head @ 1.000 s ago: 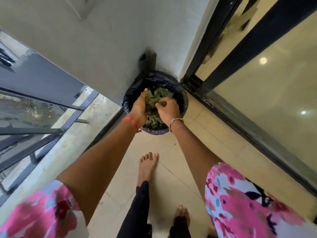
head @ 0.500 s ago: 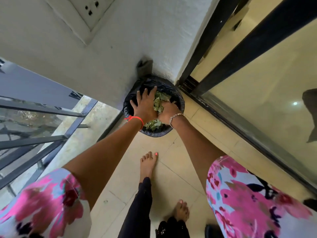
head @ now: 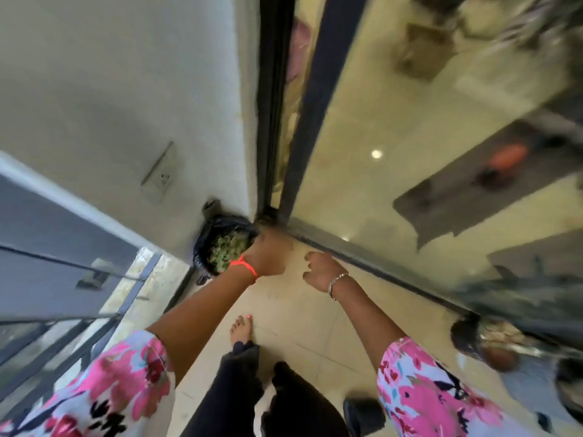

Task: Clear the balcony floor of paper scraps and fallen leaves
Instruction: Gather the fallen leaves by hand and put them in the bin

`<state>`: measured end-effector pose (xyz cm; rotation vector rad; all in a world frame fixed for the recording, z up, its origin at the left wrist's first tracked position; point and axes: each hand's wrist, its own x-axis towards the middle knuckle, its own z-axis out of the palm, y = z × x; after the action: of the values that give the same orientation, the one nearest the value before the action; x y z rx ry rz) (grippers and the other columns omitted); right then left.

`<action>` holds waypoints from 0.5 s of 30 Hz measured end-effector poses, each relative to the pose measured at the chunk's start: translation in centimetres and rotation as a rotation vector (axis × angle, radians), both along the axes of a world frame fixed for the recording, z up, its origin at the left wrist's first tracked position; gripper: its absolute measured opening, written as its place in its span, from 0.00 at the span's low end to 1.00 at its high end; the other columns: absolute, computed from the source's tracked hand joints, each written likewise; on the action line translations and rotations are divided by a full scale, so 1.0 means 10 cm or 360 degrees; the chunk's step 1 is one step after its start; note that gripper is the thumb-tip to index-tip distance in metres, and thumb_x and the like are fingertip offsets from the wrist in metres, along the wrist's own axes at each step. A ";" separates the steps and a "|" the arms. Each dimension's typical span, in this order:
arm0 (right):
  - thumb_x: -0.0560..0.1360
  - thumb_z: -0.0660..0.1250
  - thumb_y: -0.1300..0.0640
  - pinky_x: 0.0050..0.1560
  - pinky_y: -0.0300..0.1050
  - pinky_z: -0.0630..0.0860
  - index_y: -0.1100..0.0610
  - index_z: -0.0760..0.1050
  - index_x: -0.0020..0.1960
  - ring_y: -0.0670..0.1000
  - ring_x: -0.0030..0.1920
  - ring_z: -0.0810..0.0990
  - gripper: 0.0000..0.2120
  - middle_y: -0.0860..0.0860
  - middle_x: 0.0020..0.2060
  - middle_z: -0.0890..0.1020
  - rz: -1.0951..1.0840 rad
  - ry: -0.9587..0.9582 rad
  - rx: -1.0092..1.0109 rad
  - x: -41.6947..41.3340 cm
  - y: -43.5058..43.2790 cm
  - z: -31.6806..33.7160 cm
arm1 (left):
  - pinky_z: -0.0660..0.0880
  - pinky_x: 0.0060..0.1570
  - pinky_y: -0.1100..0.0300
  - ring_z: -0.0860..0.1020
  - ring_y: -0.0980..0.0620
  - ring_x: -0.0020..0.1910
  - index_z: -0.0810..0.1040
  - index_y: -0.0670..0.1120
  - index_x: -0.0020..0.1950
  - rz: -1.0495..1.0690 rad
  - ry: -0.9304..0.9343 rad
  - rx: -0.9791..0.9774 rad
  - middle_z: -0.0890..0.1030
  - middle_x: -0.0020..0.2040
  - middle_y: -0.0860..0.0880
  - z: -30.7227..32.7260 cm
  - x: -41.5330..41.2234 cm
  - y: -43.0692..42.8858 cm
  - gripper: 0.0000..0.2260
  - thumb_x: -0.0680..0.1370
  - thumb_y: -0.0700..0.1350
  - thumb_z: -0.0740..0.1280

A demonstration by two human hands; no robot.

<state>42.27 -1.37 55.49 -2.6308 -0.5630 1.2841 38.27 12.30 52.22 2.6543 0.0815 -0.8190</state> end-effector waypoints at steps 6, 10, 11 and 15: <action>0.76 0.60 0.57 0.58 0.46 0.72 0.59 0.70 0.63 0.58 0.61 0.74 0.17 0.58 0.60 0.76 -0.0306 -0.0355 0.0014 -0.47 -1.61 1.39 | 0.64 0.64 0.57 0.70 0.44 0.67 0.67 0.41 0.71 -0.0445 -0.0214 -0.0113 0.71 0.69 0.41 1.40 -0.06 -1.41 0.22 0.77 0.44 0.64; 0.78 0.60 0.58 0.62 0.42 0.66 0.59 0.67 0.68 0.55 0.66 0.70 0.19 0.58 0.65 0.73 -0.0717 -0.0551 0.0075 -0.93 -2.65 1.97 | 0.65 0.64 0.57 0.70 0.44 0.67 0.68 0.42 0.71 -0.0773 -0.0351 -0.0272 0.70 0.69 0.42 1.90 -0.21 -2.43 0.22 0.77 0.44 0.64; 0.77 0.61 0.58 0.62 0.42 0.66 0.60 0.68 0.68 0.55 0.66 0.70 0.19 0.58 0.65 0.73 -0.0829 -0.0579 0.0112 -1.07 -2.87 2.03 | 0.65 0.64 0.56 0.69 0.43 0.67 0.67 0.43 0.71 -0.0888 -0.0364 -0.0249 0.70 0.69 0.42 1.92 -0.25 -2.67 0.23 0.77 0.45 0.64; 0.77 0.61 0.59 0.63 0.38 0.59 0.62 0.66 0.68 0.54 0.68 0.67 0.20 0.57 0.67 0.70 -0.1255 -0.0629 0.0151 -1.68 -3.58 1.98 | 0.56 0.70 0.49 0.59 0.46 0.74 0.58 0.46 0.75 -0.1418 -0.0406 -0.0014 0.62 0.74 0.45 1.93 -0.40 -3.57 0.27 0.79 0.49 0.62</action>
<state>25.50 -37.13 75.30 -2.5848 0.3570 0.4940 34.25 -23.39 71.47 2.7128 -1.2263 -0.6765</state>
